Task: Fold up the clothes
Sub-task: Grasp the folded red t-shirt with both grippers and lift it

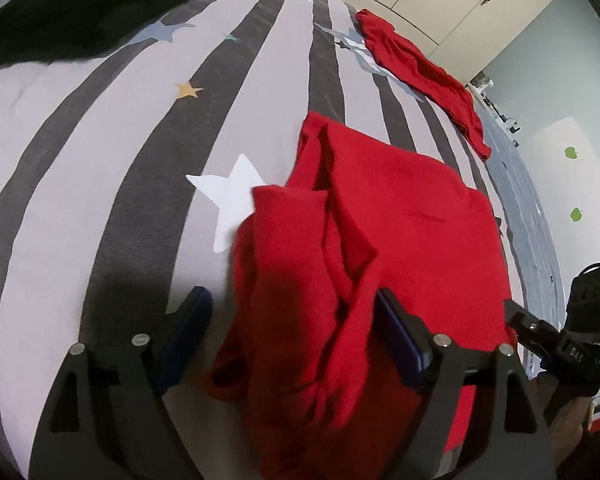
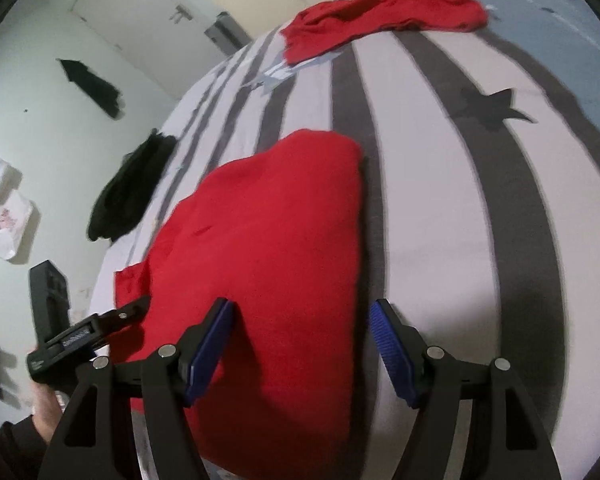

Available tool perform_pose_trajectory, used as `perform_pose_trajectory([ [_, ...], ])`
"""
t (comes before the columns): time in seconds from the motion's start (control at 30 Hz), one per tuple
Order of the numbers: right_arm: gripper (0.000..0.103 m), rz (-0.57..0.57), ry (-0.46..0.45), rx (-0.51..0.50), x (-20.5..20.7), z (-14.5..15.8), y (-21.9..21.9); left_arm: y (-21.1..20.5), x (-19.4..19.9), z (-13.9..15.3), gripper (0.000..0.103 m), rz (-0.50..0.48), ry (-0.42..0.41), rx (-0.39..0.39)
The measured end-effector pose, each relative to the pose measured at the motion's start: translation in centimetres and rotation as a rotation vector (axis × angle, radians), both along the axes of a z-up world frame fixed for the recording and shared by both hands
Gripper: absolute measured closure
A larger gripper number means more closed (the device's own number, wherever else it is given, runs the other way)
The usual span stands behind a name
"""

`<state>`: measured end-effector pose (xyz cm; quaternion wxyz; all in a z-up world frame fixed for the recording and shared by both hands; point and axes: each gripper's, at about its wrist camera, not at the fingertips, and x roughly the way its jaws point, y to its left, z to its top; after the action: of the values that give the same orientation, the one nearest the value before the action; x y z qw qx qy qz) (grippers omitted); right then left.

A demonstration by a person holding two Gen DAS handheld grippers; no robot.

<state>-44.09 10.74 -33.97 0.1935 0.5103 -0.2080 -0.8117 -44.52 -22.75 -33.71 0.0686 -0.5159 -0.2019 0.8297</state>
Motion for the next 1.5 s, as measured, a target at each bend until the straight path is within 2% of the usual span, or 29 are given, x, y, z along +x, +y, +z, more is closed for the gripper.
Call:
perform_pose_trajectory([
  [0.17, 0.034, 0.032, -0.002, 0.001, -0.4, -0.5, -1.1, 1.0, 0.1, -0.1, 0.020, -0.026, 0.023, -0.020],
  [0.23, 0.034, 0.033, -0.008, 0.010, -0.3, -0.8, -1.4, 1.4, 0.2, 0.0, 0.030, -0.057, 0.029, -0.020],
  [0.27, 0.034, 0.034, -0.007, 0.013, -0.2, -0.9, -1.3, 1.8, 0.2, 0.3, 0.038, -0.083, 0.035, -0.023],
  [0.37, 0.034, 0.047, 0.004, 0.029, -0.5, -1.1, -1.5, 2.8, 0.1, 0.2, 0.041, -0.119, 0.032, -0.079],
  [0.43, 0.037, 0.058, 0.011, 0.041, -0.8, -1.2, -1.7, 2.8, -0.2, 0.0, 0.043, -0.123, 0.031, -0.077],
  [0.53, 0.048, 0.076, 0.017, 0.041, -1.2, -1.1, -2.0, 3.0, -0.4, 0.0, 0.056, -0.133, 0.031, -0.071],
  [0.6, 0.055, 0.077, 0.025, 0.035, -1.1, -1.1, -2.0, 2.7, -0.6, 0.1, 0.068, -0.132, 0.030, -0.046],
  [0.67, 0.061, 0.066, 0.036, 0.028, -0.8, -1.0, -1.7, 2.2, -0.7, 0.4, 0.074, -0.125, 0.025, -0.022],
  [0.73, 0.067, 0.056, 0.064, 0.054, -0.3, -0.1, -2.0, 2.4, -0.5, 0.9, 0.076, -0.137, 0.035, -0.036],
  [0.93, 0.071, 0.034, 0.150, 0.119, 1.3, 4.2, -3.5, 0.8, -0.4, 3.9, 0.080, -0.122, 0.106, -0.007],
  [1.1, 0.071, 0.037, 0.220, 0.143, 0.4, 8.6, -7.6, -3.8, -1.4, 7.6, 0.080, -0.099, 0.170, 0.013],
  [1.23, 0.071, 0.058, 0.272, 0.133, -1.8, 12.2, -12.7, -8.9, -2.4, 10.7, 0.080, -0.076, 0.217, -0.011],
  [1.33, 0.071, 0.077, 0.308, 0.101, -4.6, 15.0, -17.3, -14.4, -5.2, 13.7, 0.080, -0.057, 0.252, -0.012],
  [1.5, 0.071, 0.103, 0.368, 0.032, -10.4, 19.4, -25.3, -22.5, -10.8, 19.3, 0.080, -0.072, 0.313, -0.110],
])
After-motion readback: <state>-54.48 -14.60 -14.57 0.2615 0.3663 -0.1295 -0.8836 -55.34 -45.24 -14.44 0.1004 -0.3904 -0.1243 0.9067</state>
